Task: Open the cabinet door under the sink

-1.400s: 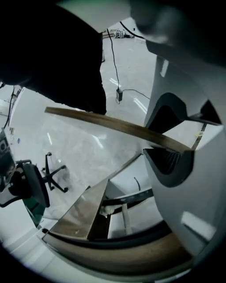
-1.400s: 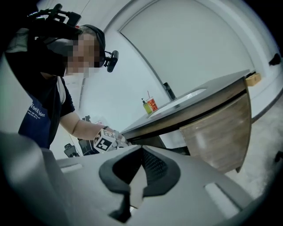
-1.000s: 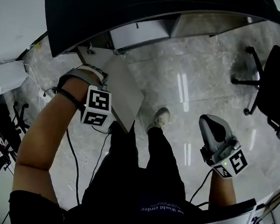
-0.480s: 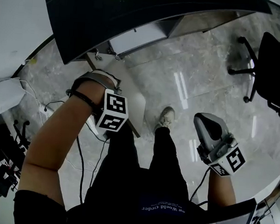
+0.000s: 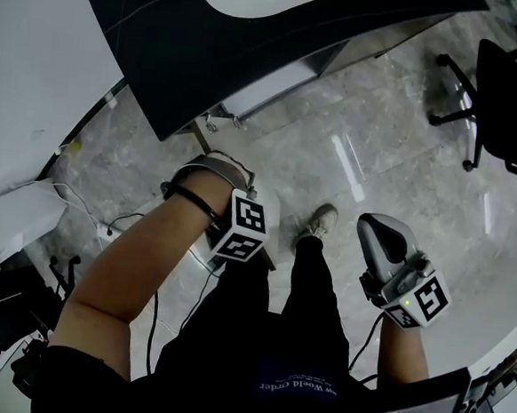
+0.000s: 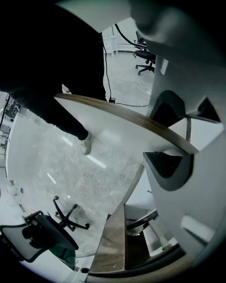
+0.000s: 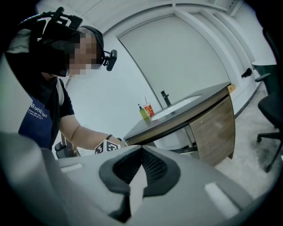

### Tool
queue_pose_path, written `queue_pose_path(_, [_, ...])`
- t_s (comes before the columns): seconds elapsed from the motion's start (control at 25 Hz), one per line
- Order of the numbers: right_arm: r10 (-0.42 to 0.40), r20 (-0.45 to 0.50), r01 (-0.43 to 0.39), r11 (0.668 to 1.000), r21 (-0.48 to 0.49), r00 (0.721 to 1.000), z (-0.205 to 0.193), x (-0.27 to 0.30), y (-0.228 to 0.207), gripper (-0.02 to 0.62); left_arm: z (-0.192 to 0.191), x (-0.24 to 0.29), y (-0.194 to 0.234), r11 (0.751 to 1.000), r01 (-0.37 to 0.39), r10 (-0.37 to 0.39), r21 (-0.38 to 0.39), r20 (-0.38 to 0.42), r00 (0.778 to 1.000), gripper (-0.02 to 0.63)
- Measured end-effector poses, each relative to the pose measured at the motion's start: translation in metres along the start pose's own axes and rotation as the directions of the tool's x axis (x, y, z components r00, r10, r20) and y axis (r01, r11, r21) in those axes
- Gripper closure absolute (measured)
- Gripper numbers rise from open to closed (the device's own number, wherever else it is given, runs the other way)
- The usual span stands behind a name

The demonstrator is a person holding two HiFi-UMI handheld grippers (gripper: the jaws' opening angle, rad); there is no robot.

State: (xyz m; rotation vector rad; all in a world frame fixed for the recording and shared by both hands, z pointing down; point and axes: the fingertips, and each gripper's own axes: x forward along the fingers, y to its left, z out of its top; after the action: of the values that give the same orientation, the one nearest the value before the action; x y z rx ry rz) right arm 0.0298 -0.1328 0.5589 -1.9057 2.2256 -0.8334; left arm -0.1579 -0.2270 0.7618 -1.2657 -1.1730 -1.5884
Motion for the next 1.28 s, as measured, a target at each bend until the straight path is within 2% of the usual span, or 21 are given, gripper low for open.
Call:
queue_pose_path(0.12, [-0.015,0.021,0.015,1.000,0.017,1.000,-0.009,-0.002,0.011,0.594,-0.005,0.002,-0.007,0.999,-0.013,0.013,0.034,-0.007,1.000,0.449])
queue_pose_path(0.48, [-0.052,0.081,0.048,0.998,0.045,0.995,-0.023,-0.046,0.025,0.594,-0.010,0.008,-0.010,0.999,-0.003,0.004,0.040,-0.041,0.999,0.448])
queue_pose_path(0.6, [-0.087,0.082,0.083,0.995,0.060,0.993,-0.038,-0.063,0.031,0.594,-0.007,0.006,-0.011,0.999,0.000,0.002,0.036,-0.040,0.999,0.448])
queue_pose_path(0.8, [-0.153,0.101,0.142,0.984,0.103,0.983,-0.052,-0.059,0.051,0.594,-0.011,0.006,-0.011,0.998,-0.027,0.028,0.060,-0.015,0.999,0.451])
queue_pose_path(0.88, [-0.196,0.095,0.183,0.974,0.130,0.976,-0.061,-0.058,0.056,0.594,-0.010,0.004,-0.011,0.996,-0.060,0.060,0.069,0.004,0.998,0.459])
queue_pose_path(1.04, [-0.263,0.098,0.244,0.954,0.172,0.960,-0.067,-0.048,0.071,0.594,0.000,0.002,0.000,0.979,-0.175,0.171,0.110,0.045,0.984,0.459])
queue_pose_path(1.16, [-0.273,0.111,0.250,0.950,0.187,0.956,-0.061,-0.030,0.088,0.594,0.003,0.003,0.000,0.952,-0.275,0.264,0.132,0.091,0.960,0.448])
queue_pose_path(1.28, [-0.288,0.101,0.268,0.947,0.178,0.952,-0.055,-0.024,0.094,0.594,0.006,0.000,0.006,0.929,-0.359,0.343,0.090,0.152,0.927,0.422])
